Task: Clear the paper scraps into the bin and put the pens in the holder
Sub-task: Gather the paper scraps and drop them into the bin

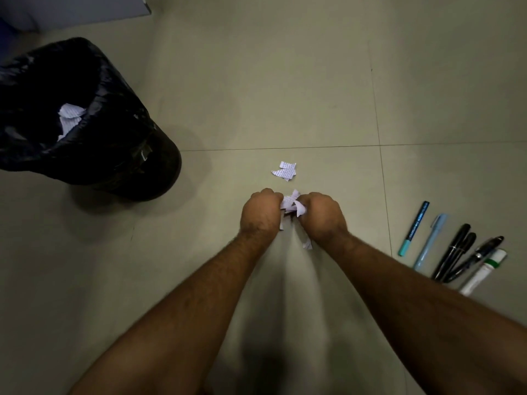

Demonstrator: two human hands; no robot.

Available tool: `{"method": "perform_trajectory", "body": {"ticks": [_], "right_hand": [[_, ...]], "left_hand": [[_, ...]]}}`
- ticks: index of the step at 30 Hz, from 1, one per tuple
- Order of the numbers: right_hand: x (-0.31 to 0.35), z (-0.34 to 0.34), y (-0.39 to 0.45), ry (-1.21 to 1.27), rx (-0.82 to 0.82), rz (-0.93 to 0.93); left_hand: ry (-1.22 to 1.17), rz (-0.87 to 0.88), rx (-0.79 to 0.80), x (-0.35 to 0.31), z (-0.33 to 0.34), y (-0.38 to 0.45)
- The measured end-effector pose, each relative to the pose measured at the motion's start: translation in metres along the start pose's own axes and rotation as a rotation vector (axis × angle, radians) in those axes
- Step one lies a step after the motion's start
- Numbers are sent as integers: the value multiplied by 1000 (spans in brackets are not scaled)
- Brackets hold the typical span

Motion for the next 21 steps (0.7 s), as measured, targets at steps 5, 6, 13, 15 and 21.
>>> {"method": "perform_trajectory", "body": {"ticks": [5,6,13,15,21], "right_hand": [[-7,-10,1,333,-35,279],[-4,-14,1,389,-34,310],[67,-74,-2,711,-109,315],[95,-92,3,772,-147,274],[231,-146,29,834,-214,92]], "left_hand": [[-556,-266,-183,26,-21,-13],[-694,-336,-203,31,-24,-15],[-1289,-464,-243,34,-99,-35],[-1322,-418,-286,33,-130,-42],[-1532,-299,-393,79,-263,-70]]}}
Point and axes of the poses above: each hand's wrist, its own y-axis towards the middle knuckle, its own z-axis out of the palm, x = y × z, the point moved 5 cm from there along y, towards the middle knuckle, and after that the axes turned 3 degrees about -y, right-handed, at the moved point
